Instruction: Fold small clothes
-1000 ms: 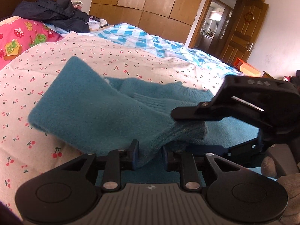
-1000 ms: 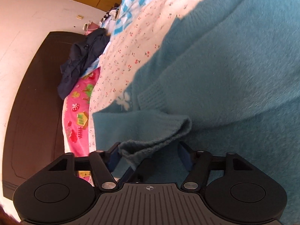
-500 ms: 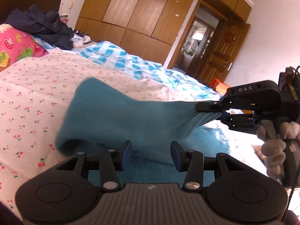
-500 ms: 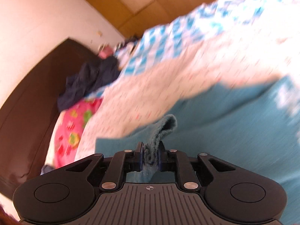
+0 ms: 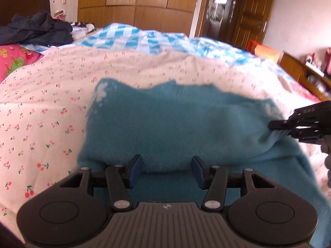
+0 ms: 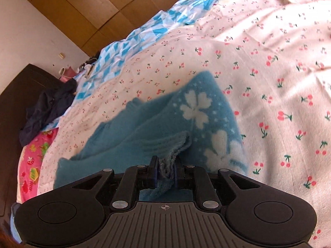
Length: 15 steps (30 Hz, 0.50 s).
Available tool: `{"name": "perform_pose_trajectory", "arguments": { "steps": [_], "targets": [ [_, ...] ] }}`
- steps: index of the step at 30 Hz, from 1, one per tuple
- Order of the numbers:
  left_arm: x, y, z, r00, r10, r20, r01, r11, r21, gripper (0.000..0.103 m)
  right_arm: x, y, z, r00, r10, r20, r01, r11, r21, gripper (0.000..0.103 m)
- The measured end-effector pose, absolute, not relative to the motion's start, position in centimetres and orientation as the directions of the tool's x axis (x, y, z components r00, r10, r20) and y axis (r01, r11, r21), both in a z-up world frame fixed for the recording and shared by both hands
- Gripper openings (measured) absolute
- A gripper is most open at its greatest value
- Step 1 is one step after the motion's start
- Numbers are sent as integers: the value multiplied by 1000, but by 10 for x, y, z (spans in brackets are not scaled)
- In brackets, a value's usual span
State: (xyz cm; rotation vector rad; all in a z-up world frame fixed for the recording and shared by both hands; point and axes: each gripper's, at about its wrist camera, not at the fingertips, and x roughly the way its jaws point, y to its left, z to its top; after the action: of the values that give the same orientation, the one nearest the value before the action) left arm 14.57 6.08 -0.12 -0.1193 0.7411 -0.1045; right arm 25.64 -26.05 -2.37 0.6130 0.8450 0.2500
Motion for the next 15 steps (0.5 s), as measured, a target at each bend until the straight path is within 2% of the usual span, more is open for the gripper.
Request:
{"name": "perform_pose_trajectory", "arguments": {
  "steps": [5,10,14,15],
  "targets": [
    [144,51,2,723,-113,-681,57,993,-104,56,253,-264,-18,666,456,-590,-6,795,607,15],
    [146,49,14,750,-110,-652,53,993,-108,56,261,-253,3,711,439,-550,-76,825,560,14],
    [151,49,8,742,-103,-662,39,993,-111,56,268,-251,-6,711,400,-579,-45,847,530,15],
    [151,48,6,736,-100,-669,41,994,-104,56,269,-251,-12,695,386,-606,-22,854,519,21]
  ]
}}
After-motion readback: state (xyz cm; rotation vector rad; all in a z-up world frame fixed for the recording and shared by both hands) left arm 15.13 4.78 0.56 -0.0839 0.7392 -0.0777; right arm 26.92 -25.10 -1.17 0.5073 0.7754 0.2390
